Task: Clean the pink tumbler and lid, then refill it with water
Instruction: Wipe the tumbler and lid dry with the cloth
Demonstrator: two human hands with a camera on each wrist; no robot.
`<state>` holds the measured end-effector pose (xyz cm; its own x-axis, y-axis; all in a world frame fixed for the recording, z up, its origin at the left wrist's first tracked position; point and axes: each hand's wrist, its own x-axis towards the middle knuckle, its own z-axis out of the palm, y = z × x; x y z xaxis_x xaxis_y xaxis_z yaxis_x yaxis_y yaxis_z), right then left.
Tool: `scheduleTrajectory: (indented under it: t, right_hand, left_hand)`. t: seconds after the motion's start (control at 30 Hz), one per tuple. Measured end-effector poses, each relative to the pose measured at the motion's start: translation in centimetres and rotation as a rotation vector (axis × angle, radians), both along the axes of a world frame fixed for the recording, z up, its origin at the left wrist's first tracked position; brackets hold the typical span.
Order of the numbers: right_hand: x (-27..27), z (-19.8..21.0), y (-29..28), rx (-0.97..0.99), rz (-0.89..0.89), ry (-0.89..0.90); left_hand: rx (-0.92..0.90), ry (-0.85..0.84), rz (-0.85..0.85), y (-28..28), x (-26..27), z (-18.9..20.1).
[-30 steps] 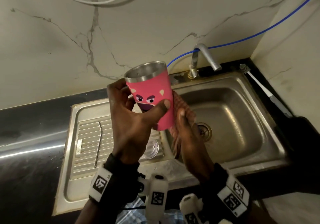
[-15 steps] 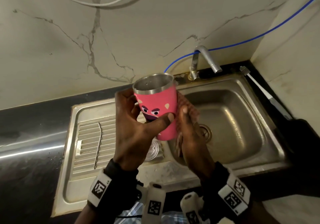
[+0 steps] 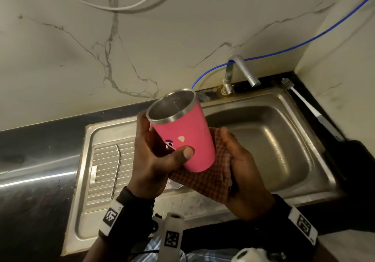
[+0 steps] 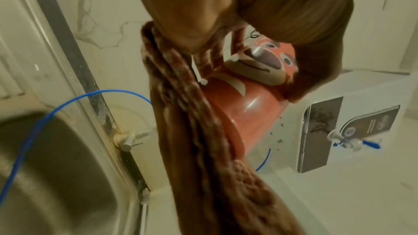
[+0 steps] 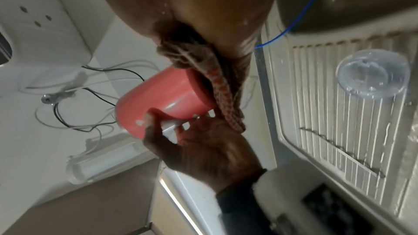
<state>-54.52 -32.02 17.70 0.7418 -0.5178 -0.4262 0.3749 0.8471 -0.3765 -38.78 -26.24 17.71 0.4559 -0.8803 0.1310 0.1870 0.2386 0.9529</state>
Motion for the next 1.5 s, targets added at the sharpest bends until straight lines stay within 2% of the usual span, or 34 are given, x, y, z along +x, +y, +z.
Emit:
scheduleTrajectory:
  t: [0.1,0.27,0.43,0.6,0.67,0.77,0.8,1.0,1.13,1.23,1.33,1.4,1.5]
  right_hand:
    - [-0.3,-0.6,0.3,0.002,0.01,-0.045]
    - [0.0,-0.8,1.3,-0.017,-0.141,-0.092]
    - [0.7,-0.8,1.9,-0.283,-0.288,0.13]
    - [0.8,-1.5,2.5,-0.679,-0.298,0.336]
    - [0.4,-1.8,3.0,-0.999,-0.283,0.455]
    - [0.4,-2.1,3.2,-1.568,-0.113,0.624]
    - [0.5,-1.9,3.1,-1.662,-0.098,0.647]
    - [1.5,0.2,1.3,-1.557,-0.159,0.501]
    - [1.9,-0.2,0.1,-1.266,-0.277,0.463]
    - [1.9,-2.1,0.8,-1.289,-0.29,0.51]
    - [1.4,-3.2,2.7,-1.354,-0.213,0.573]
    - [1.1,-2.6,3.2,-1.492,-0.205,0.563]
    - [1.4,-0.9,2.3,-1.497,-0.214,0.513]
  left_hand:
    - [0.074,-0.003,-0.035,0.3,0.8,0.0]
    - [0.173,0.011,-0.069,0.7,1.7,0.1]
    - [0.218,0.159,0.008,0.6,0.8,0.4]
    - [0.26,0.232,0.177,0.1,-0.7,0.3]
    - [0.271,0.219,0.198,-0.1,-0.7,0.1]
    - [0.274,0.176,0.2,0.1,-0.9,-0.4]
    - [0.262,0.174,0.184,0.2,-1.0,-0.5]
    - [0.17,0.067,0.081,0.9,-1.0,-0.2]
    - [0.121,-0.016,0.079,1.1,-1.3,0.8]
    - [0.071,0.0,0.124,0.7,-0.8,1.6]
    - [0.081,0.077,0.204,0.2,0.0,1.5]
    - [0.126,0.098,0.214,0.1,0.0,1.1]
    - [0.172,0.157,0.13,0.4,-0.5,0.6]
